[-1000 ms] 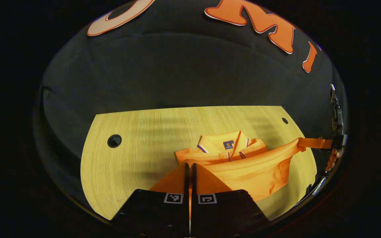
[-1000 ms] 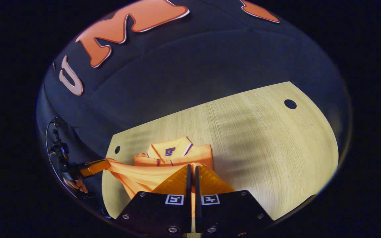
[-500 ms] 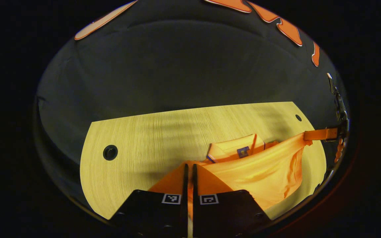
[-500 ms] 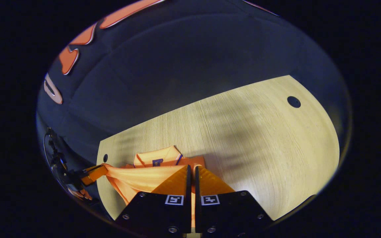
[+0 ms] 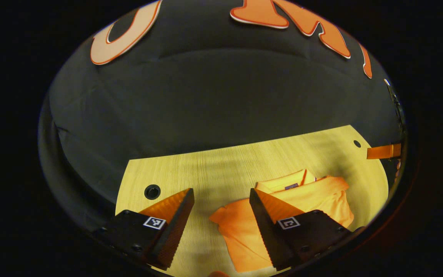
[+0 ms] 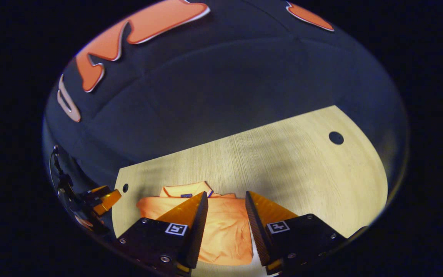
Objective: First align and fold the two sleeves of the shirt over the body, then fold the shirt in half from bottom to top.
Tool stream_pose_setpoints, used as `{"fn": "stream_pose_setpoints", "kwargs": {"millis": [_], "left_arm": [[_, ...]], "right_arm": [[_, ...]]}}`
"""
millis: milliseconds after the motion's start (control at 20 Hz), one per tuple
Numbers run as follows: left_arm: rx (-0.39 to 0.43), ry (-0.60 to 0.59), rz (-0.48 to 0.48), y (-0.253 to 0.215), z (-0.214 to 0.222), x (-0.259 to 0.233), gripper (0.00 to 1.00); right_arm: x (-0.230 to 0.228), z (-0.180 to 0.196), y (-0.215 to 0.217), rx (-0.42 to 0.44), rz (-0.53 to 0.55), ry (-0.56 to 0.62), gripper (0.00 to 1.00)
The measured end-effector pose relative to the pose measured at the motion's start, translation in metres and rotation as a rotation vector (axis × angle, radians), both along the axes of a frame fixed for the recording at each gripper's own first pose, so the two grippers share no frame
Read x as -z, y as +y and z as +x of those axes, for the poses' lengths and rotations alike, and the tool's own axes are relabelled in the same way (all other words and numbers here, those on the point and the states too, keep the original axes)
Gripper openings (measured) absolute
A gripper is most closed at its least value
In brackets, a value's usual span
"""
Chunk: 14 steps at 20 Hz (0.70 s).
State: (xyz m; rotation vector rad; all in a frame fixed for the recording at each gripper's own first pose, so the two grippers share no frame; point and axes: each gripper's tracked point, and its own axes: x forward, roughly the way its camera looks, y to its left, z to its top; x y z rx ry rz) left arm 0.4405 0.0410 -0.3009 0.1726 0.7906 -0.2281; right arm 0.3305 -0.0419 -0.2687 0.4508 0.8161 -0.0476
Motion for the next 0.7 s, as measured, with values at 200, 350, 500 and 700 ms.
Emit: {"fn": "stream_pose_setpoints", "kwargs": {"millis": [200, 350, 500, 700], "left_arm": [[-0.048, -0.102, -0.057, 0.003, -0.020, -0.062, 1.00], [-0.049, -0.225, -0.069, 0.013, -0.042, -0.105, 1.00], [-0.078, -0.312, -0.087, 0.016, -0.073, -0.136, 0.99], [-0.107, -0.399, -0.106, 0.013, -0.114, -0.171, 0.99]], "right_arm": [[-0.054, -0.018, 0.002, -0.050, -0.126, -0.150, 0.74], [-0.086, -0.041, 0.015, -0.079, -0.153, -0.240, 0.80], [-0.113, -0.065, 0.020, -0.095, -0.192, -0.328, 0.80], [-0.130, -0.098, 0.031, -0.115, -0.211, -0.386, 0.87]]}}
